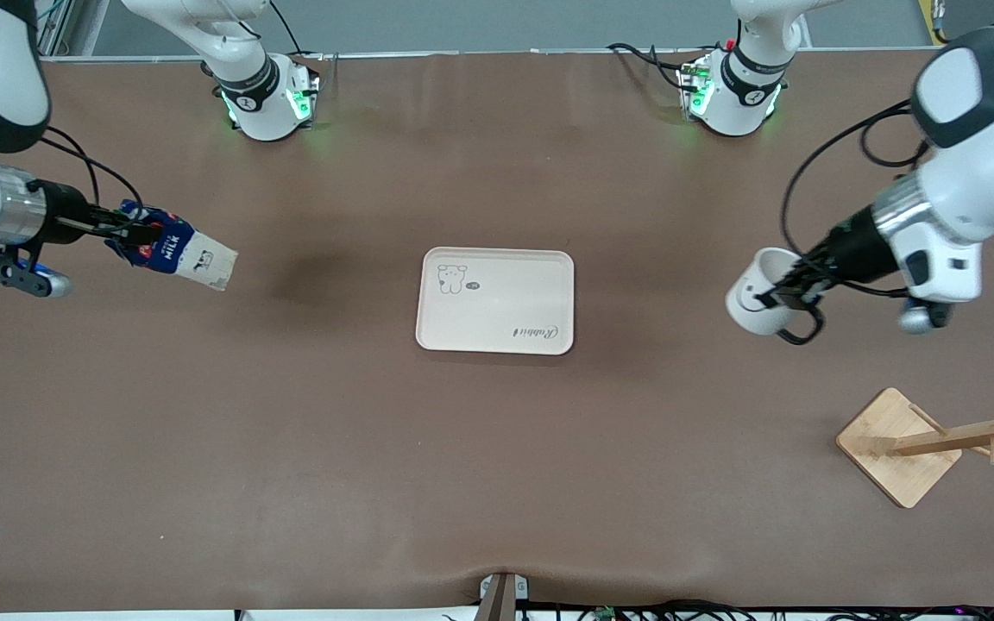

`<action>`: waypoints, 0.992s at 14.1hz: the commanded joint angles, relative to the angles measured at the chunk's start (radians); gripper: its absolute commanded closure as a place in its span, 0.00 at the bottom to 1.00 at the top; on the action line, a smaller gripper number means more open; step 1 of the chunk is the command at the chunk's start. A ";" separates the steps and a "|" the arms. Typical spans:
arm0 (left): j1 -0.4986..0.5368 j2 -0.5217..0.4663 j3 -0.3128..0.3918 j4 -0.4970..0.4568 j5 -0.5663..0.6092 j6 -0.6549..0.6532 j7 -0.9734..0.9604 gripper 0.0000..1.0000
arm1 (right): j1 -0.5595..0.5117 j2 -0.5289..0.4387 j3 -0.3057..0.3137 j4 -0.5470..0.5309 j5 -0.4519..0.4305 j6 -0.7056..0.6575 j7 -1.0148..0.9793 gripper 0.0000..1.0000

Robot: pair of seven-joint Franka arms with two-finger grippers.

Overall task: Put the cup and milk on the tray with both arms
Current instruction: 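Carry the mug toward the tray while the right gripper lifts the carton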

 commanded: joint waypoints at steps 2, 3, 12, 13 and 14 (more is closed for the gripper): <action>-0.148 0.078 -0.013 0.042 0.136 -0.006 -0.302 1.00 | 0.034 0.097 0.002 0.197 0.028 -0.107 -0.009 1.00; -0.185 0.097 -0.013 0.045 0.168 -0.006 -0.381 1.00 | 0.040 0.100 0.002 0.210 0.027 -0.118 -0.009 1.00; -0.376 0.276 -0.013 0.037 0.173 0.129 -0.648 1.00 | 0.197 0.103 0.002 0.259 0.012 -0.139 -0.010 1.00; -0.404 0.297 -0.011 0.037 0.170 0.147 -0.662 1.00 | 0.205 0.104 0.004 0.251 0.013 -0.139 -0.015 1.00; -0.412 0.317 -0.011 0.037 0.173 0.170 -0.688 1.00 | 0.211 0.107 0.004 0.250 0.015 -0.138 -0.017 1.00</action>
